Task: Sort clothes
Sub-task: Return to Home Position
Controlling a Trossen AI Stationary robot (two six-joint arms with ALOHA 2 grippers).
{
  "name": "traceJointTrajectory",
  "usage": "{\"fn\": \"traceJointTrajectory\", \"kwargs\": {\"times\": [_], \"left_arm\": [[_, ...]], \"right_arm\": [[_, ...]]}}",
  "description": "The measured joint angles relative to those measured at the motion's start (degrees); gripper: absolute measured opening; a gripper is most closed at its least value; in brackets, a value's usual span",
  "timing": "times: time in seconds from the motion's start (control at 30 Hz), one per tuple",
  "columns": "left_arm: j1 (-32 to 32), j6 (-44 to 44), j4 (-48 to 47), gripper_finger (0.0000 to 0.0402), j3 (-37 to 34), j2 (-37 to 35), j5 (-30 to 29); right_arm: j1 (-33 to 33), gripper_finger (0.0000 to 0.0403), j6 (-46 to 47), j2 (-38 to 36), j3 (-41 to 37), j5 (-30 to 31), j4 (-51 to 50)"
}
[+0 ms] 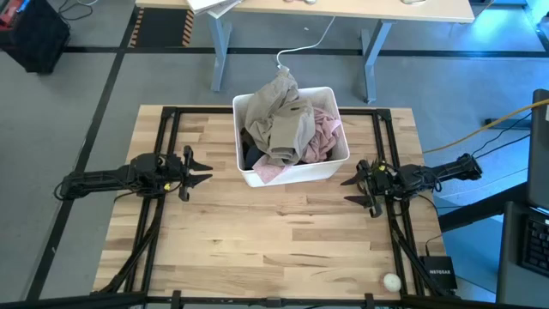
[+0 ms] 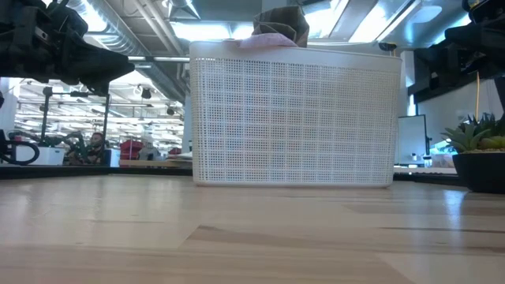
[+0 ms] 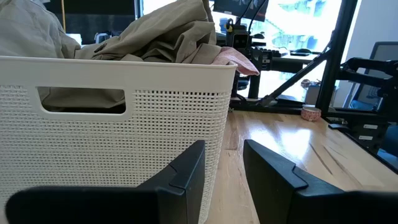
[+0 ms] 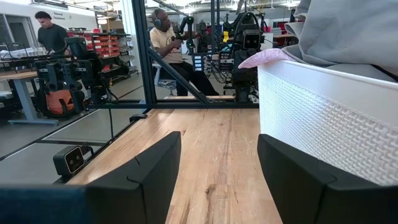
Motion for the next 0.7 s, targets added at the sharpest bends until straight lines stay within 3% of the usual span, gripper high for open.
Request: {"fn": "traceJointTrajectory", "kwargs": {"times": [0.7], "left_arm": [[0.00, 0.00, 0.00, 0.0104, 0.00, 0.00, -0.01]], "right_arm": [[0.00, 0.0231, 0.01, -0.01, -0.01, 0.00, -0.01]]}}
